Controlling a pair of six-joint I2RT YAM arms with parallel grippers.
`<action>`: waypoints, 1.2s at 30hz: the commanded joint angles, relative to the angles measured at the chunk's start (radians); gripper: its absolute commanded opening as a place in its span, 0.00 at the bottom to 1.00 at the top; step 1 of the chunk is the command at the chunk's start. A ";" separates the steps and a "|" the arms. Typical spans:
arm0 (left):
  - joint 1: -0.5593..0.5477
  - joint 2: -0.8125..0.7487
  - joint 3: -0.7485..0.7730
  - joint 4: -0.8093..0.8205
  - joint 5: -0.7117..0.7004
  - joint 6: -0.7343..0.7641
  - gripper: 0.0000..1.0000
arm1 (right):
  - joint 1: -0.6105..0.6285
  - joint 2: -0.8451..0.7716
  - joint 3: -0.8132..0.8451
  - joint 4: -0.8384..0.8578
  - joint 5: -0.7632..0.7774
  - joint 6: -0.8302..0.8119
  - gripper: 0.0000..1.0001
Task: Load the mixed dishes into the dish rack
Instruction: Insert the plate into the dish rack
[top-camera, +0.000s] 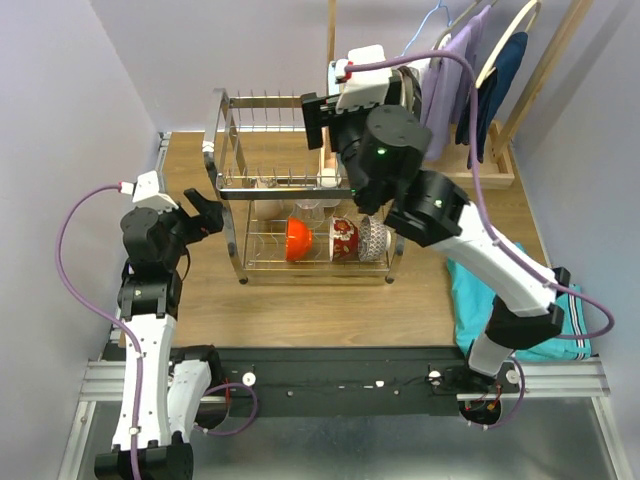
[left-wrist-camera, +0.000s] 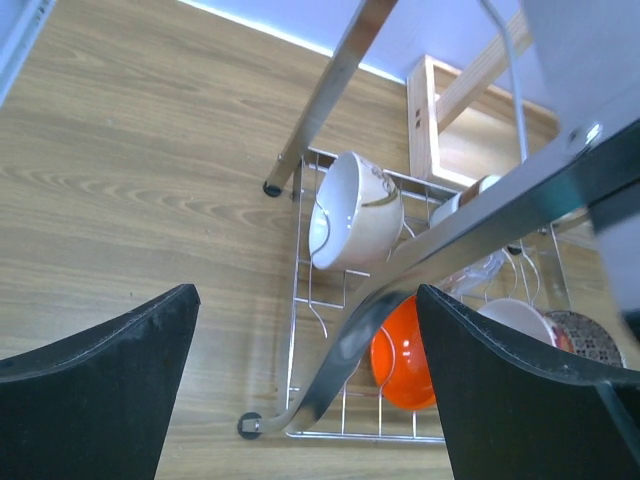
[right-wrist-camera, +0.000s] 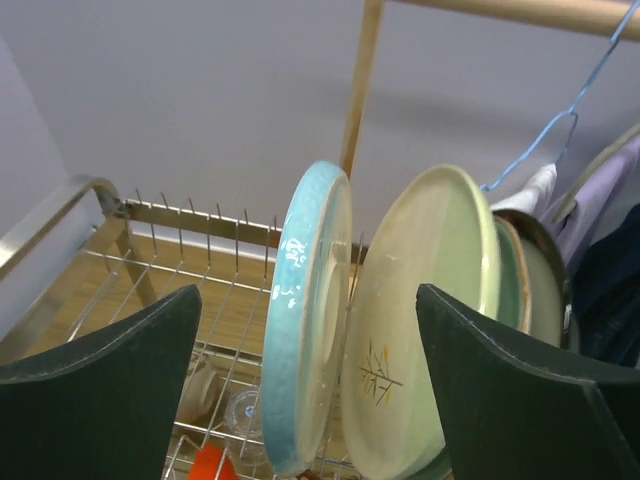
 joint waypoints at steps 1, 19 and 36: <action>0.016 0.026 0.137 -0.031 -0.040 0.051 0.99 | 0.006 -0.070 0.052 0.002 -0.110 -0.135 0.99; 0.039 0.102 0.533 -0.156 -0.228 0.288 0.99 | -0.893 -0.051 0.193 -0.198 -0.092 0.117 1.00; 0.222 0.190 0.381 -0.186 -0.279 0.490 0.99 | -1.177 -0.149 -0.498 -0.605 -0.504 0.422 1.00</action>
